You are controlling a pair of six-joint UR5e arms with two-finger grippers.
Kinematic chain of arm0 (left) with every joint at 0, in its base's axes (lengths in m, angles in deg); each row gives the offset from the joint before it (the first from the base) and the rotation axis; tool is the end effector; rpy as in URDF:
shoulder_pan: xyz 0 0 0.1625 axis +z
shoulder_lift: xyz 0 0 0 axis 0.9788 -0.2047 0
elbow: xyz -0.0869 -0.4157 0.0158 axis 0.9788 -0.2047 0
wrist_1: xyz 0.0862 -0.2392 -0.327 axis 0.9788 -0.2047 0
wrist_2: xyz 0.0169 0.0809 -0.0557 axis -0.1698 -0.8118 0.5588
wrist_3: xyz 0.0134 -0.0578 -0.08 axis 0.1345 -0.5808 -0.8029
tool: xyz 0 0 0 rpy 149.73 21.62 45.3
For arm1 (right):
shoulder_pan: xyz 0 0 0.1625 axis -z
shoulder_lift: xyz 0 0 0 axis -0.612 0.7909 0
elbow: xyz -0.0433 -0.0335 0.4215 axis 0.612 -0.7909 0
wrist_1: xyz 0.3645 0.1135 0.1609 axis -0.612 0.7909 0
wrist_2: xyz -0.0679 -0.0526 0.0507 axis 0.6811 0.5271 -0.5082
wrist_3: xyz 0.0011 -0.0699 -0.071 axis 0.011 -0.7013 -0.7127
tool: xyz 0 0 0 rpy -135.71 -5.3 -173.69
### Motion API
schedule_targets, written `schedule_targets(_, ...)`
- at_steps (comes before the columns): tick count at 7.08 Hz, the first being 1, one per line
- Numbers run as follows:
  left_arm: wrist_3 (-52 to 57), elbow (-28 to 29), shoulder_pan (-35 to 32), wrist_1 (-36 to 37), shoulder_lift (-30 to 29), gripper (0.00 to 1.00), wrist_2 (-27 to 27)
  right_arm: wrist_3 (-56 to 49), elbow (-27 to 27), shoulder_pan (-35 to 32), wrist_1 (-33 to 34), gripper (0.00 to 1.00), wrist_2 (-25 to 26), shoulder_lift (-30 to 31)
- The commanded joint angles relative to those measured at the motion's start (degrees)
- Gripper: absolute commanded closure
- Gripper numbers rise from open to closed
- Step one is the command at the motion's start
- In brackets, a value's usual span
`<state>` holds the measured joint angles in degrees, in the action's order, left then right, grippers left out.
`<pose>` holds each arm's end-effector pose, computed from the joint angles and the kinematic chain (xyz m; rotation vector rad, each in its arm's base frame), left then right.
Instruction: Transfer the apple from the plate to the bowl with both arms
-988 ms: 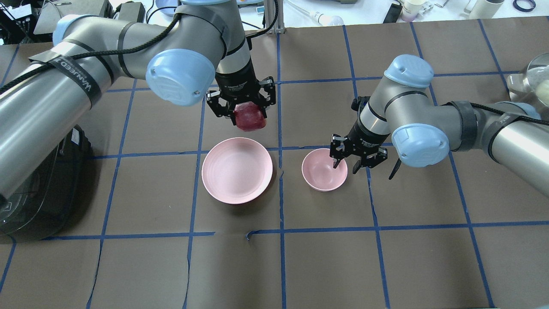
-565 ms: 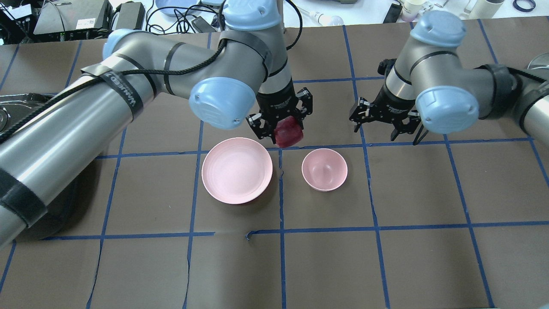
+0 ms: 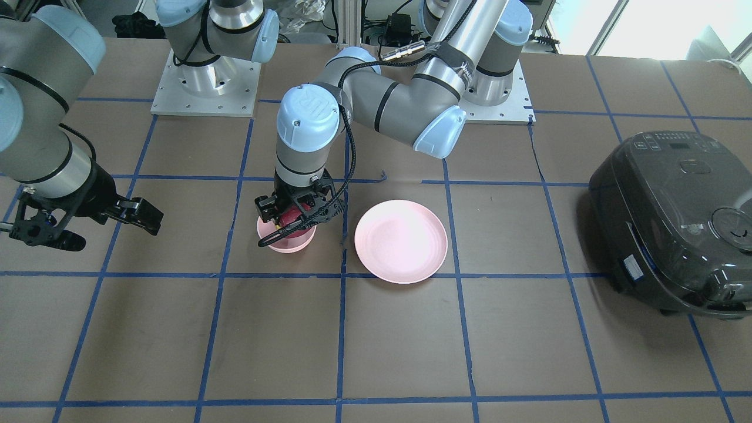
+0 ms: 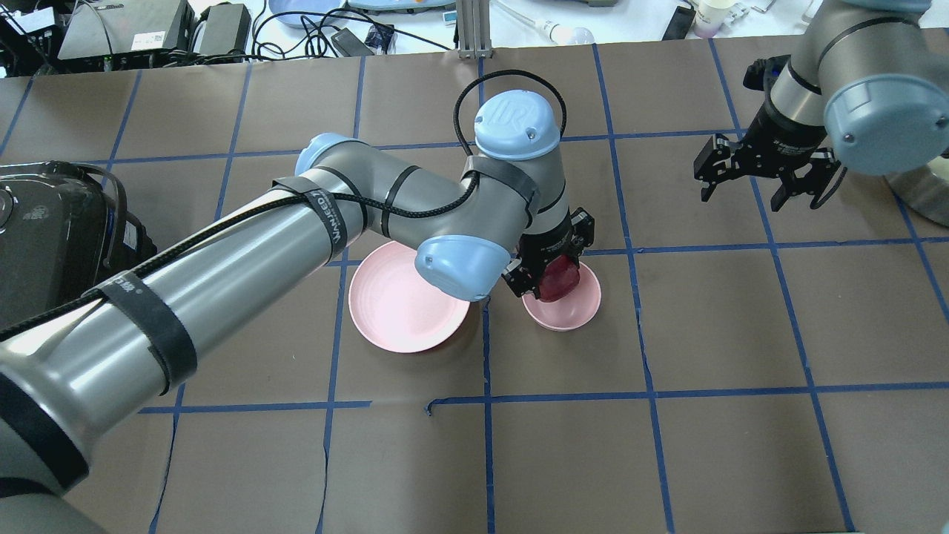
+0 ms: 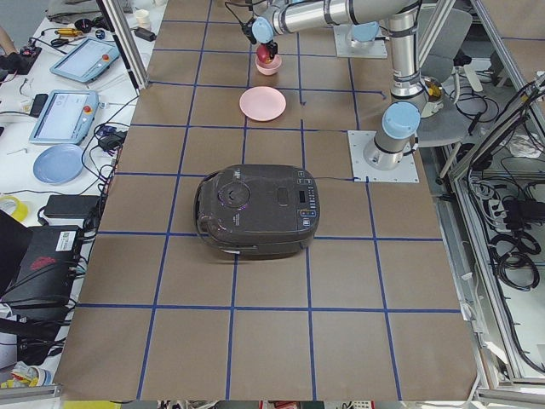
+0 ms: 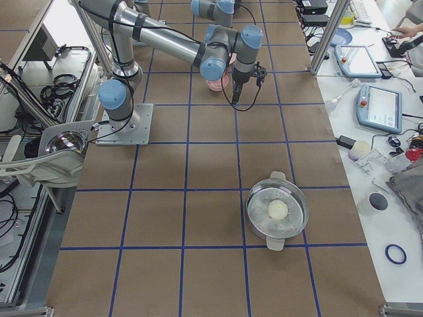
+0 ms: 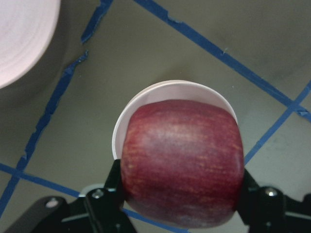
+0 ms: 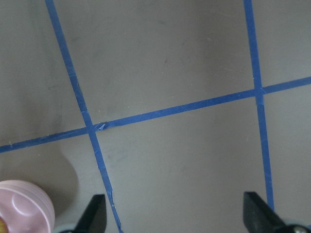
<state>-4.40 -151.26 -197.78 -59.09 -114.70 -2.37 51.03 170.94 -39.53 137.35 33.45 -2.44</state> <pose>-0.4476 -0.4757 0.2531 0.8520 -2.8510 -0.2110 0.0130 -0.5528 0.3540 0.3434 3.0963 0.1462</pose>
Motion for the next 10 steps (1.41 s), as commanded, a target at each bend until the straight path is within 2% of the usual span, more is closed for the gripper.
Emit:
schedule_targets(1,-0.14,-0.10,-0.30,0.67,-1.63,0.18,-0.53,0.38,-4.32,0.18,-6.98,0.00,-0.70,0.43)
schedule_targets(2,0.13,-0.10,-0.30,0.67,-2.07,0.00,-0.45,0.29,-4.50,-0.08,-7.01,0.00,0.43,0.43)
schedule_targets(3,0.57,0.16,-0.21,0.58,-2.08,0.00,-0.28,0.38,-4.59,-0.60,-6.92,0.00,2.27,1.30)
schedule_targets(6,5.73,3.58,2.76,-1.86,2.83,0.00,-0.28,0.20,-4.77,-0.61,-6.22,0.00,1.06,6.31)
schedule_targets(8,11.95,11.55,5.32,-21.82,9.40,0.00,-0.28,0.03,-5.29,-3.14,-6.66,0.00,0.62,8.87)
schedule_targets(9,21.13,13.94,6.11,-30.01,12.66,0.00,-0.45,0.38,-7.04,-7.86,-6.66,0.00,0.97,8.96)
schedule_targets(10,27.23,14.05,6.90,-34.27,16.34,0.00,-0.89,0.55,-7.14,-11.64,-6.14,0.00,1.14,8.87)
